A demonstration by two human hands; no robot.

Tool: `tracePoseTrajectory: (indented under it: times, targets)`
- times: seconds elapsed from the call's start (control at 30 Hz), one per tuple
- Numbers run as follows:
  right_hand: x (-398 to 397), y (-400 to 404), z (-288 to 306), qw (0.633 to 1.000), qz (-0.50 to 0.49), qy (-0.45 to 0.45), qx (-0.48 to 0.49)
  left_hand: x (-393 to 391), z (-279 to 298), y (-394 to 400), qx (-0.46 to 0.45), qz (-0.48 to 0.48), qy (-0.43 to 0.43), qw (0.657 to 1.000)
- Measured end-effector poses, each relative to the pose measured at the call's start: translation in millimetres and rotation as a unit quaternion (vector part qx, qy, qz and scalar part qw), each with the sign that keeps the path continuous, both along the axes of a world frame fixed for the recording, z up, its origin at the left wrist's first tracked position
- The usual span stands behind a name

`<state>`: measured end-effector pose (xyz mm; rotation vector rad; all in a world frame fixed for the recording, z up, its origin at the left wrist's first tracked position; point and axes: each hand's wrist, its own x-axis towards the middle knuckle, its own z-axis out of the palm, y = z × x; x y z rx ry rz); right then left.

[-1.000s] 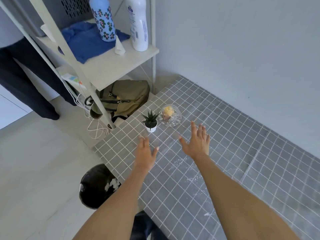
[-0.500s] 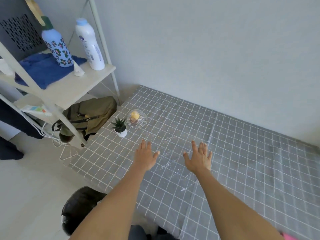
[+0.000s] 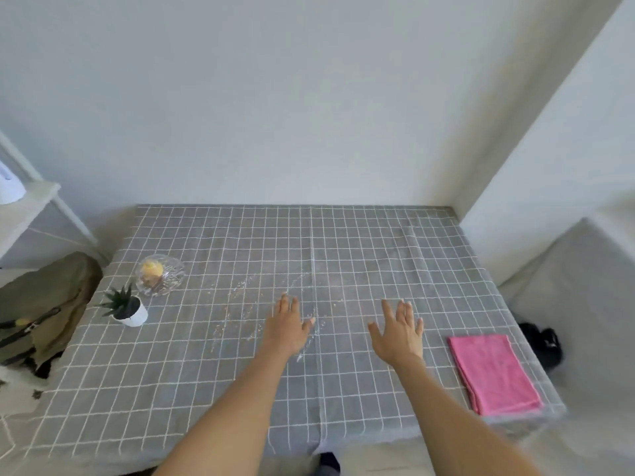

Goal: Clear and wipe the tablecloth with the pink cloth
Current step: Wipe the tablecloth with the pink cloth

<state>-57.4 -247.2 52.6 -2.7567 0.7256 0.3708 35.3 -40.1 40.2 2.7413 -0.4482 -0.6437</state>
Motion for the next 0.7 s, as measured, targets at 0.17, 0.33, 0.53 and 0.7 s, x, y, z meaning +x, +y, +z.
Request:
tracePoseTrajectory:
  times: [0.17,0.33,0.53,0.7]
  targets:
    - [-46.9,-39.3,-0.9,0.999,-0.048,0.001,-0.001,-27.1,-1.5,-43.7,-0.003,-0.053,0.006,0.999]
    - [-79.2,-76.3,-8.1,0.998,-0.067,0.002,0.001,-51.8,-5.7,-76.7,0.001,-0.076,0.002,0.997]
    - [-106.7,-134.0,-23.2,0.999,-0.03,0.024,0.0,-87.6,-21.7,-129.6,0.006,-0.05,0.003,0.999]
    - [-131.5,-185.8,-35.2,0.999,0.017,0.04,-0.001,-134.4,-35.8,-186.4,-0.008,-0.026,0.002,1.0]
